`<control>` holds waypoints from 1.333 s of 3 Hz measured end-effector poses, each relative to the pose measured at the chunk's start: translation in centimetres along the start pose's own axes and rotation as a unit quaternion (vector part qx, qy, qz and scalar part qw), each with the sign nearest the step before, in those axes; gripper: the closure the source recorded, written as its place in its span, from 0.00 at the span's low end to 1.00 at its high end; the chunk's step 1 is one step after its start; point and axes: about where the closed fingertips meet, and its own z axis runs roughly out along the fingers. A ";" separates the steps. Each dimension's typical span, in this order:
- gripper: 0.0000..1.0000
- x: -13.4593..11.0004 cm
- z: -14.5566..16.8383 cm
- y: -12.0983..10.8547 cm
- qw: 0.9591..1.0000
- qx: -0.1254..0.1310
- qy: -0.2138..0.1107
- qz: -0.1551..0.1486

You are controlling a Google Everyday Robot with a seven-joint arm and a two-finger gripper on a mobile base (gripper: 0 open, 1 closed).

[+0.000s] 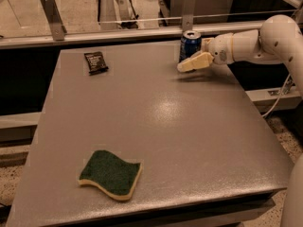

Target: Move pepsi can near sponge

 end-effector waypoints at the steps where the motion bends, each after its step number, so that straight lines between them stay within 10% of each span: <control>1: 0.49 -0.6 0.2 2.1 0.997 -0.037 -0.025 0.056; 3: 0.96 -6.4 -2.2 6.5 0.994 -0.084 -0.068 0.011; 4: 1.00 -6.3 -2.0 6.6 0.994 -0.086 -0.067 0.012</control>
Offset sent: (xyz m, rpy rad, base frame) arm -0.0538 0.0340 0.0469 0.2037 0.0791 0.1175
